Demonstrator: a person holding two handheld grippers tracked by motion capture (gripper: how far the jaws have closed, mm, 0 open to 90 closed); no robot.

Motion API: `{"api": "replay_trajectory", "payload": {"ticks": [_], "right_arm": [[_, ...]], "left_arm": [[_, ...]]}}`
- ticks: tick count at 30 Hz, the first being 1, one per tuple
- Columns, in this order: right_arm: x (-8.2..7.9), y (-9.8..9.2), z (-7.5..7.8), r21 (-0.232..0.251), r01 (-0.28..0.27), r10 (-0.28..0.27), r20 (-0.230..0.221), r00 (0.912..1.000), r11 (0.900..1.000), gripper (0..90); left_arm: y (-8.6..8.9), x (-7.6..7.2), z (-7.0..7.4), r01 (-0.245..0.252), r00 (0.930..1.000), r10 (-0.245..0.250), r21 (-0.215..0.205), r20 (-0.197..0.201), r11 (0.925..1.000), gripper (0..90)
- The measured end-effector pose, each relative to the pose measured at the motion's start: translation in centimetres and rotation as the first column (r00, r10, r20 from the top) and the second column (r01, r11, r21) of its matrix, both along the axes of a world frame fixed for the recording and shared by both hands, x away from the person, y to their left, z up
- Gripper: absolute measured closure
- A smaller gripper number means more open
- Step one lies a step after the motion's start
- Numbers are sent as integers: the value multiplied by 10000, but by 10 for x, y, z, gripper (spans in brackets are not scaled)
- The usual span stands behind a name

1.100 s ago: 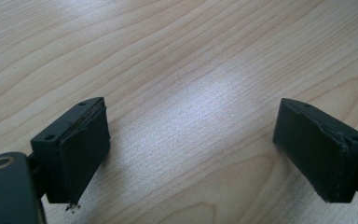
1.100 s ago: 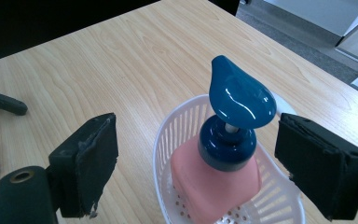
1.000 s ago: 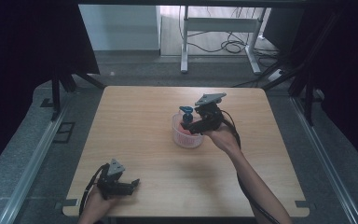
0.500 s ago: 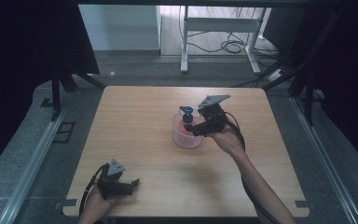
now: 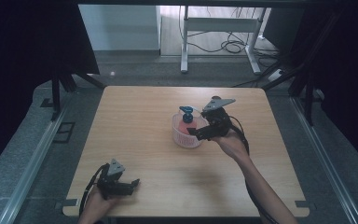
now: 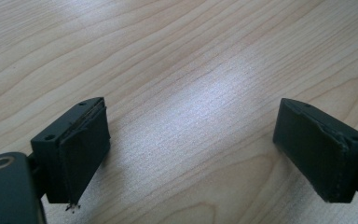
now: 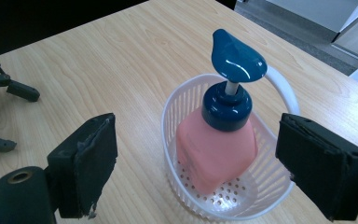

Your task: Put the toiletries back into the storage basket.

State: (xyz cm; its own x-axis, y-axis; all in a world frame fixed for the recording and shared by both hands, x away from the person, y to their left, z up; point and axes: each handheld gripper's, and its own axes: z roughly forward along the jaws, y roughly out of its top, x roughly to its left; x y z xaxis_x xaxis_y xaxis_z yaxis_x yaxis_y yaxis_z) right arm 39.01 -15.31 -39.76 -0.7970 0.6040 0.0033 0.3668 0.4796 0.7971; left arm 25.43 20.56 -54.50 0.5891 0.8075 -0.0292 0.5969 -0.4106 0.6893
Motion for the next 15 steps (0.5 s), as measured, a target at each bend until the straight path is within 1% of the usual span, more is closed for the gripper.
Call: {"api": "replay_trajectory", "payload": {"ticks": [15], "right_arm": [[-17, -10, -5, 5, -46, 46, -46, 10000, 10000, 122]], "left_arm": [[0, 0, 0, -14, 10000, 14, -8, -9, 10000, 104]]}}
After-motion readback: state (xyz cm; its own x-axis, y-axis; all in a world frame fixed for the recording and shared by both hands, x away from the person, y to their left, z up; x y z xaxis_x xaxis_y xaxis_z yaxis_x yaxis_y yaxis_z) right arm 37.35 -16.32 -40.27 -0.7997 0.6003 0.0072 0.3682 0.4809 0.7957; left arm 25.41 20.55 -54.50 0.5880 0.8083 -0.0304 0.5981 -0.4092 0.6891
